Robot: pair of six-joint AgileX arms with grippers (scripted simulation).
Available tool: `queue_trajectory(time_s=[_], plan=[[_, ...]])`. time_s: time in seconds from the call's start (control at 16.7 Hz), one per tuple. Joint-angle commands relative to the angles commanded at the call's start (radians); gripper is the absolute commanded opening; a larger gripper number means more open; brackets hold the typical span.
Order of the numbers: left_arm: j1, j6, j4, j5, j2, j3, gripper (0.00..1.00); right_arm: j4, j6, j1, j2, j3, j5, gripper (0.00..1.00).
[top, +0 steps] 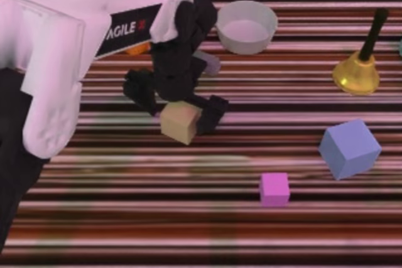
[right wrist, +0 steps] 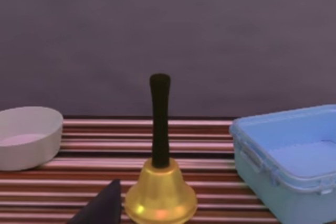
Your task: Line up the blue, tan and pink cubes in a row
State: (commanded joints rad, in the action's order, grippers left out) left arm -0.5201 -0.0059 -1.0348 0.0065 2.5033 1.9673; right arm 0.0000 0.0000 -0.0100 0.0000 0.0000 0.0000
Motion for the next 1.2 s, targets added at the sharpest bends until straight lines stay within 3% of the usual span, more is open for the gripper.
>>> queue_trajectory(time_s=[0.66,1.2], plan=[[0.0,0.0,0.0,0.0,0.0,0.0,0.02,0.0,0.0,0.0,0.0,0.0,0.0,1.0],[0.002,0.001,-0.005,0.0,-0.02,0.004,0.0,0.0,0.0,0.0,0.0,0.0,0.0,1.0]])
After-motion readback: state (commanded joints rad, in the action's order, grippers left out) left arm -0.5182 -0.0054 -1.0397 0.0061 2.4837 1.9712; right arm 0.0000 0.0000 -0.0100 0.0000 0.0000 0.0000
